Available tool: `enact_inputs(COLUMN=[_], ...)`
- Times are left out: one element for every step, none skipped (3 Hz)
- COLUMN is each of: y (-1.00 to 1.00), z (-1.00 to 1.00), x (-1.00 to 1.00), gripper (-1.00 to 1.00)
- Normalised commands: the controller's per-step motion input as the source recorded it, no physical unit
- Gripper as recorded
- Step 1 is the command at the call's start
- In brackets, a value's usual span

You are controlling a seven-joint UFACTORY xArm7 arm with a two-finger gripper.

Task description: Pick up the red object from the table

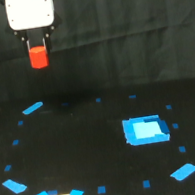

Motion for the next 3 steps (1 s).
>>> enact_inputs(y=[0.31, 0.15, -0.01], z=[-0.12, -0.31, 0.51], x=[-0.08, -0.32, -0.21], gripper=[-1.0, -1.0, -1.0])
